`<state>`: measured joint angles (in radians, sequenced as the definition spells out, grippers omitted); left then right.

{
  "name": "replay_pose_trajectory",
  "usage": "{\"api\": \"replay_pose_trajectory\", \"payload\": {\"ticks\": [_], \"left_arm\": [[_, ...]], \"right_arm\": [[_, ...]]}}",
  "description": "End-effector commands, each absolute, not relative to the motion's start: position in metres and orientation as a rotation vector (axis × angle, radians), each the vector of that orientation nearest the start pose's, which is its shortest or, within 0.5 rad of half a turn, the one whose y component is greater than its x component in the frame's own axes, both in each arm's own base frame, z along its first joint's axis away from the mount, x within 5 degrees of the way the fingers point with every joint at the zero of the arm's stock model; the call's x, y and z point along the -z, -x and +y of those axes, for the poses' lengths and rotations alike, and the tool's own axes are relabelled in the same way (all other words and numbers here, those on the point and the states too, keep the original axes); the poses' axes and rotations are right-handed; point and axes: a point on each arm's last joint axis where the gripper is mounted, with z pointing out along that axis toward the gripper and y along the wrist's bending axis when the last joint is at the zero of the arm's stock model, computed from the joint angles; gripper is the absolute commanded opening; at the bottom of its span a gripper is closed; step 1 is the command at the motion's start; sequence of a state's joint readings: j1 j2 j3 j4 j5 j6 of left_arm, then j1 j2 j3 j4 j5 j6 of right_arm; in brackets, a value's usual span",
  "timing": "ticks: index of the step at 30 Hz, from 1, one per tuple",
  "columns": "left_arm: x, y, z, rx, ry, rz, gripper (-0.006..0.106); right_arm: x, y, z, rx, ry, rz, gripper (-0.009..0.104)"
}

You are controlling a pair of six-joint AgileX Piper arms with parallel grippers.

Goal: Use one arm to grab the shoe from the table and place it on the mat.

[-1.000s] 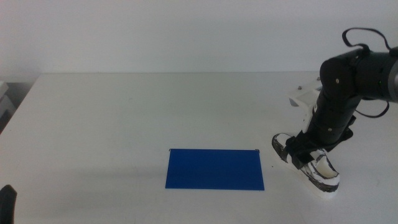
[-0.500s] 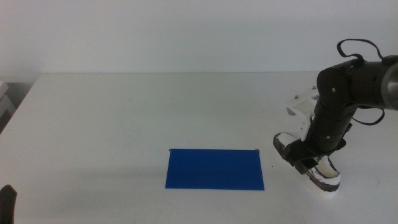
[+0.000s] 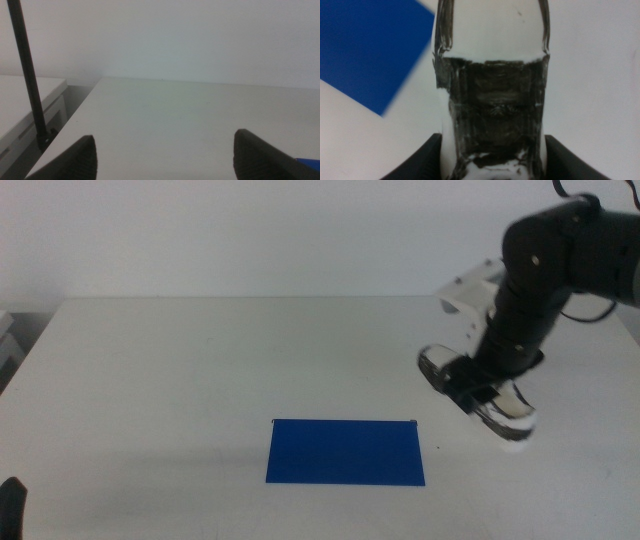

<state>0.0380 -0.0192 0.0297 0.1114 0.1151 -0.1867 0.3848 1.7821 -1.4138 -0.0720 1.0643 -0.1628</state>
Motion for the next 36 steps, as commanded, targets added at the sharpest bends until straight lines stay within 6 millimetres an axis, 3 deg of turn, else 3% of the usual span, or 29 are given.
{"api": "replay_pose_trajectory", "payload": {"ticks": [1,6,12,20,26,36], "left_arm": [[-0.2,-0.056,0.002,0.036,0.091,1.523,0.094],[-0.2,-0.056,0.002,0.036,0.091,1.523,0.094],[-0.2,-0.056,0.002,0.036,0.091,1.523,0.094],[-0.2,-0.056,0.002,0.036,0.091,1.523,0.094],[-0.2,-0.056,0.002,0.036,0.091,1.523,0.094],[-0.2,-0.056,0.002,0.036,0.091,1.523,0.094]], "right_arm": [[-0.29,-0.338,0.141,0.06,0.853,2.666,-0.004],[-0.3,-0.342,0.174,0.049,1.025,2.575,-0.004],[-0.297,-0.35,0.211,0.068,1.276,2.483,-0.004],[-0.282,-0.342,0.244,0.08,1.819,2.16,-0.004],[-0.279,-0.335,0.259,0.043,1.844,2.116,-0.004],[-0.264,-0.338,0.263,0.033,1.847,2.162,-0.004]]}}
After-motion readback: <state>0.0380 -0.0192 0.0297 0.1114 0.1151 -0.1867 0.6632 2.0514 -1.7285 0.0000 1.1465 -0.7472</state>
